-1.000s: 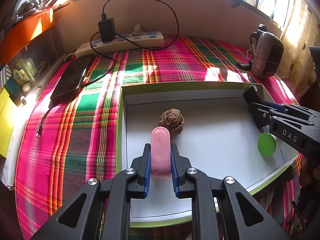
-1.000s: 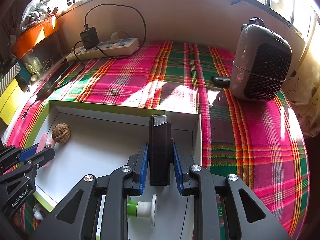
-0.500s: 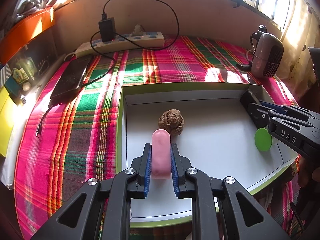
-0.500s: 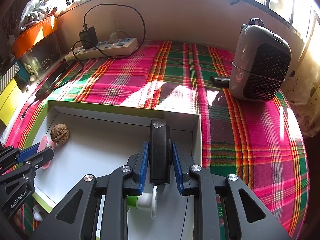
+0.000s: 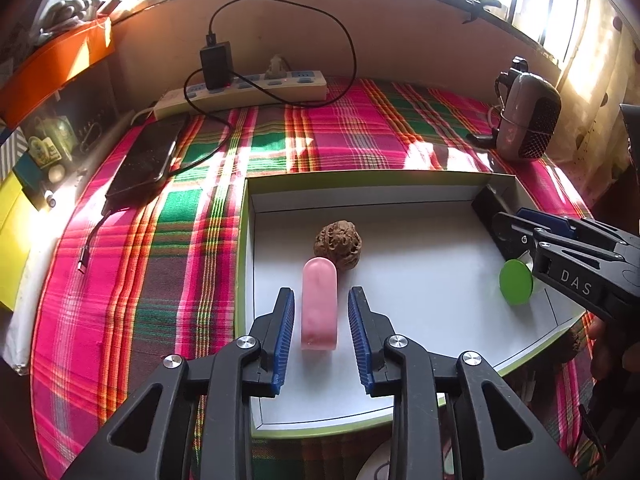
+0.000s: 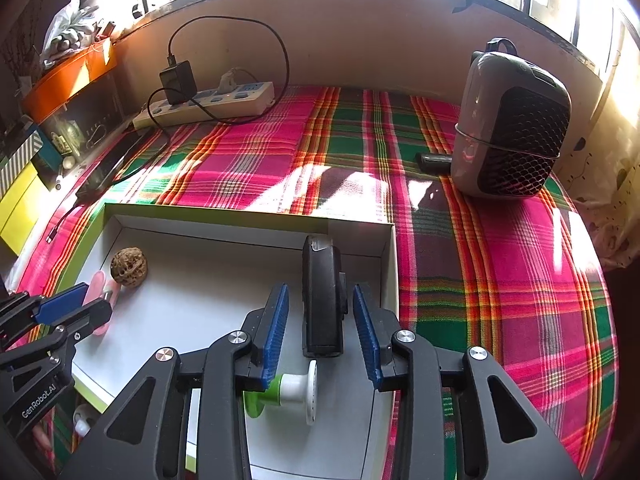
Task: Organize objects
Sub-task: 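Open the left tool to drop the pink item in the tray while the right tool releases the flashlight, then withdraw both tools from the tray toward the loose objects on the cloth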
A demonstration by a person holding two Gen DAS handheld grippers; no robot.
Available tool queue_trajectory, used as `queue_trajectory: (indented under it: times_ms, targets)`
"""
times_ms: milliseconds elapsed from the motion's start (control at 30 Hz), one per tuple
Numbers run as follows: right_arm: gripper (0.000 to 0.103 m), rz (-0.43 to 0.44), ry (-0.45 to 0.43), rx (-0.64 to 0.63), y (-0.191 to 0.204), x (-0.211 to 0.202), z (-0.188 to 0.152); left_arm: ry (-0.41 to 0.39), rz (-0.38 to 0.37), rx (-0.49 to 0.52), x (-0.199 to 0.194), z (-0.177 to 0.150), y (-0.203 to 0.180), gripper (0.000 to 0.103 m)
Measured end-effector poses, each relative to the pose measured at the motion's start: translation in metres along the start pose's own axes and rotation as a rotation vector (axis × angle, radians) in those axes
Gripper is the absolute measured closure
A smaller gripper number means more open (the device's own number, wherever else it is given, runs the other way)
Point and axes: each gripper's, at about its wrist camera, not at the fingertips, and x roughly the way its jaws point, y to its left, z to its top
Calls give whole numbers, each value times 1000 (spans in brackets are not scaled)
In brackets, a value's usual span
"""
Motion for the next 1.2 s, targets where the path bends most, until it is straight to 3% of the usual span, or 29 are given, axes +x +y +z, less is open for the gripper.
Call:
queue_trajectory:
  times_ms: [500,900,1033,1200]
  targets:
    - [64,16,-82,11,7,-46,-14,-74,-28,-4,-43,-14,0,77]
    - [64,4,-145,43,4,-89,-46,-111,-89,-43,-71,-43,18,76]
    - [53,0,-151,66,-3,-99,-60,-118,-112,-55,-78,-55,24,76]
    - [53,-21,-151,112,-16,-108,-79,-105,-144,-64,-79,-70,29,74]
